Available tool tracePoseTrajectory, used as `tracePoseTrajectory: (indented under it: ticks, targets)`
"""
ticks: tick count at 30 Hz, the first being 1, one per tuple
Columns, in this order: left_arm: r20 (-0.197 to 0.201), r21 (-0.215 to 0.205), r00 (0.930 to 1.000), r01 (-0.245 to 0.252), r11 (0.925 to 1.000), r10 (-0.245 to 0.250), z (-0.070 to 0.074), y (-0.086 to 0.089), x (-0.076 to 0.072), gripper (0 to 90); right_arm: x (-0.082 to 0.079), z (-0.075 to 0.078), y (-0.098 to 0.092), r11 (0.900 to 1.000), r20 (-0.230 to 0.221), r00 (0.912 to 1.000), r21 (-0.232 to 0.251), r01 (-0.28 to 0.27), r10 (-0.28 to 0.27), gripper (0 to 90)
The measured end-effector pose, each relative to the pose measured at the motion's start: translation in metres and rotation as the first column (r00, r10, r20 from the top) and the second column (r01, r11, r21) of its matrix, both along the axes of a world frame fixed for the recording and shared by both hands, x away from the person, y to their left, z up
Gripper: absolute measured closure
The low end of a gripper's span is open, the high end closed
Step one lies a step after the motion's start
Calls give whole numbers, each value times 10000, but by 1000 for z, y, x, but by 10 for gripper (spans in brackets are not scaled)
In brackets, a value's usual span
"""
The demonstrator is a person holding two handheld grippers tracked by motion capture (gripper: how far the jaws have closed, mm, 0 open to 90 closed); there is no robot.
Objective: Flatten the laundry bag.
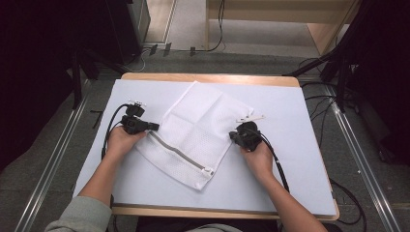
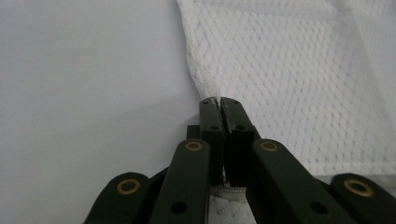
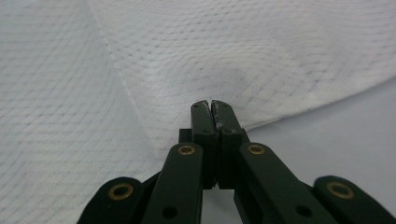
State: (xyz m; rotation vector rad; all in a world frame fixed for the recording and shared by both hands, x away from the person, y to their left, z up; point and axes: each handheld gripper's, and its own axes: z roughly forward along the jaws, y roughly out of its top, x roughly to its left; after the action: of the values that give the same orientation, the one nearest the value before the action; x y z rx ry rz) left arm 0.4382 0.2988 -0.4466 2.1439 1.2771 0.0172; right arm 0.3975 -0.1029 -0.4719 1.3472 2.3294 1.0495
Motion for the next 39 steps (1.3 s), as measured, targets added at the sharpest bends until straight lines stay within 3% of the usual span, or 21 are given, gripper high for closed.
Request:
tracePoseTrajectory:
  ticks: [9,14,17,21,29,35,37,39]
  targets:
    - [349,-610,9994,-4,9981,25,8,-14,-27,892,30,3,-15,9996,65,9997,105,243,-244,900]
    - [532,-579,9986,32,9983,-1,9,-23,-45,888,49,3,-21,9985,-18,9996,482,268,-267,900]
    - [593,-565,9982,40,9984,-6,9,-23,-52,883,54,2,-22,9986,-124,9996,473,241,-236,900]
    - [304,-911,9994,-165,9957,193,7,-18,-54,878,57,2,-21,9988,-101,9998,468,173,-168,900]
    - [105,-829,9997,-194,9964,203,5,-19,-59,878,63,2,-20,9992,-10,9999,373,168,-168,900]
    - [223,-656,9994,-233,9976,249,4,-18,-65,864,66,2,-17,9991,79,9999,415,92,-96,895]
    - [332,-463,9990,-277,9985,292,4,-17,-64,790,65,3,-16,9987,16,9999,503,117,-118,854]
    - [533,-566,9982,-242,9981,272,8,-16,-65,728,61,10,-20,9975,-59,10000,705,70,-66,816]
